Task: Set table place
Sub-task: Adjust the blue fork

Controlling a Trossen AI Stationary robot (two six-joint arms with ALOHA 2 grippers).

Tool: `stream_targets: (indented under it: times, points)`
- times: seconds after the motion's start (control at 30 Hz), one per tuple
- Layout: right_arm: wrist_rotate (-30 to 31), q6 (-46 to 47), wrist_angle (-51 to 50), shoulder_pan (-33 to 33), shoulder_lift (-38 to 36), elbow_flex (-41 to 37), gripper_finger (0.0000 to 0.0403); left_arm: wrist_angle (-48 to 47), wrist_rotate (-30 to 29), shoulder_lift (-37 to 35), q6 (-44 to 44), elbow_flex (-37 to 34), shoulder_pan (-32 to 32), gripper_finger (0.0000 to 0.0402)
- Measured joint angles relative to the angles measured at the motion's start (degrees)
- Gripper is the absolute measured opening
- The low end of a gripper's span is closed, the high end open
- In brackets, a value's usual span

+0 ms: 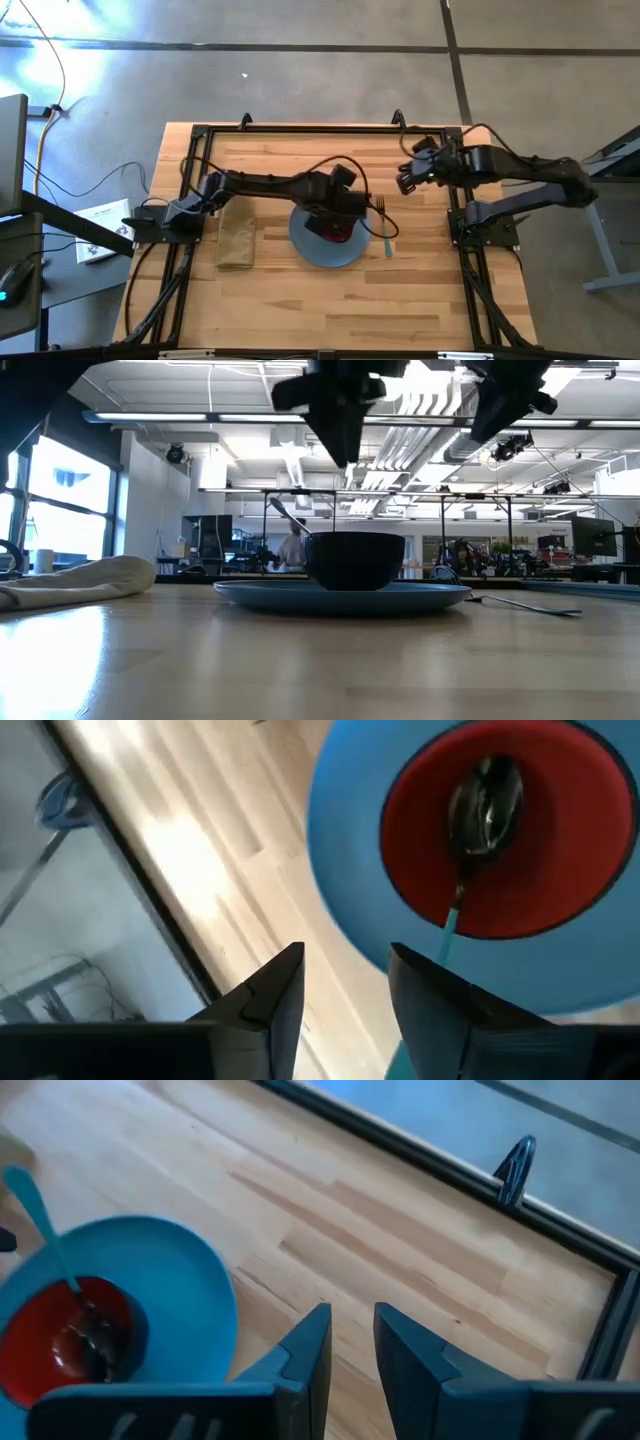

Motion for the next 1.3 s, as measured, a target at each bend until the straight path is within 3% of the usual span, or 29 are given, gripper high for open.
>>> stream_targets:
  times: [0.13,0.27,0.33,0.5,0.6,0.73,0.87,1.03,1.3]
  points:
    - [1.1,-0.7,-0.1,0.0,-4.5,0.0,0.0064,-3.9,-0.3,-2.8,-4.2,-0.2,-0.4,0.0127]
    - [0.8,-3.3,0.6,0.7,-10.4,0.0,0.0029,-5.2,-1.9,-5.6,-7.4,-0.3,-1.9,0.0109]
    - [-0.2,-4.5,0.7,1.6,-13.4,0.0,0.0008,-5.2,-2.7,-7.0,-8.1,-0.2,-2.7,0.009]
    - [-1.4,-5.1,0.7,5.8,-21.2,0.0,0.0002,-7.5,-5.1,-8.7,-10.2,-0.3,-3.9,0.0012]
    - [-1.4,-5.1,1.2,9.2,-25.1,0.0,0.0,-9.0,-7.1,-10.0,-12.7,-0.8,-4.2,0.0012]
    - [-0.9,-6.6,2.9,13.2,-28.4,0.0,0.0,-6.2,-7.8,-15.2,-13.7,-7.2,-4.0,0.0003]
    - [-0.5,-9.9,5.5,15.6,-29.5,0.0,0.0,0.5,-6.4,-23.7,-15.6,-18.3,-3.2,0.0001]
    - [0.6,-11.1,7.3,17.1,-29.4,-1.0,0.0,15.6,-5.9,-39.6,-19.5,-40.4,-3.0,0.0]
    - [-0.4,-11.3,26.2,19.8,-37.0,-17.7,0.0,42.3,-1.0,-67.1,-28.9,-78.1,-4.6,0.0]
